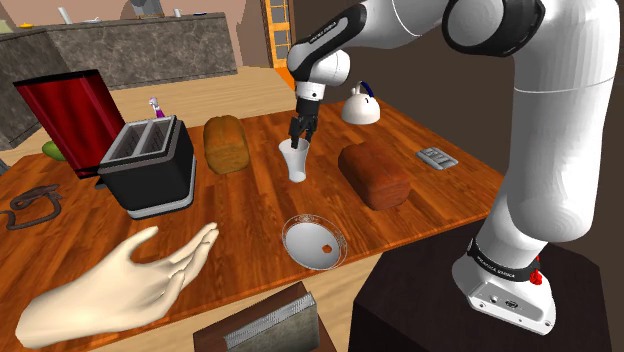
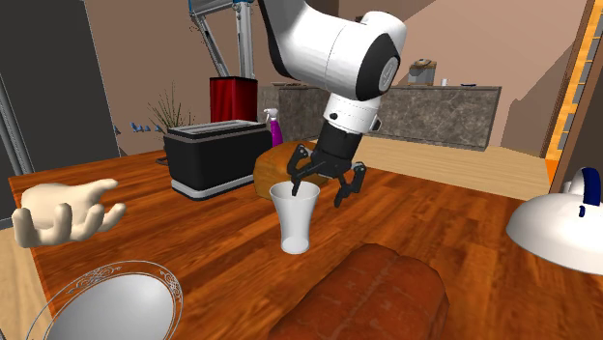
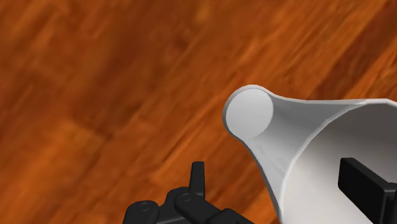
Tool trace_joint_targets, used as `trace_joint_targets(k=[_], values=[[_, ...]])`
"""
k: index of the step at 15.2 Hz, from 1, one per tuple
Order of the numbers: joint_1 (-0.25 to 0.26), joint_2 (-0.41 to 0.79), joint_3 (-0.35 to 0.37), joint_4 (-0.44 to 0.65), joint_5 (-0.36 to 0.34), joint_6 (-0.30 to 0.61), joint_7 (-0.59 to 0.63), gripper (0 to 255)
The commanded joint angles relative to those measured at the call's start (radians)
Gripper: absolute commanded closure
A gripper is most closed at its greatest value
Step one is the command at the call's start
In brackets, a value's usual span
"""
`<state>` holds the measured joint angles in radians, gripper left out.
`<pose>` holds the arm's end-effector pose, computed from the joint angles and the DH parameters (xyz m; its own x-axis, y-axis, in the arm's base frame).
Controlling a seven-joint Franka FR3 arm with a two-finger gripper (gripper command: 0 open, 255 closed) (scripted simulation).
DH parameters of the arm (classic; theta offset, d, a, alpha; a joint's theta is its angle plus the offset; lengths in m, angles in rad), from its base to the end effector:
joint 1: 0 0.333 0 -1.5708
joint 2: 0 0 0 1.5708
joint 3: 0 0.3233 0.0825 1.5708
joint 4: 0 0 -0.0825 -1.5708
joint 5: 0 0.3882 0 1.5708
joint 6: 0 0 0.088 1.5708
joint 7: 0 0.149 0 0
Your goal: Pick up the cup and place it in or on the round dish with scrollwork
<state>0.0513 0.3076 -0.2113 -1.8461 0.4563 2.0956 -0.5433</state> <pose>0.6285 -0.0577 0.3264 0.9865 0.1353 0.0923 0.1575 -0.9381 -0.3084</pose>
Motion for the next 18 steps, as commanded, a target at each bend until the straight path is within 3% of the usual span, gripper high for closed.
trace_joint_targets(k=[1, 6, 7, 18], values=[[0.0, 0.0, 0.0, -0.001, 0.001, 0.002, 0.0, 0], [0.0, 0.0, 0.0, -0.001, 0.001, 0.002, 0.0, 0], [0.0, 0.0, 0.0, -0.001, 0.001, 0.002, 0.0, 255], [0.001, -0.012, -0.002, 0.009, -0.007, -0.019, 0.01, 255]])
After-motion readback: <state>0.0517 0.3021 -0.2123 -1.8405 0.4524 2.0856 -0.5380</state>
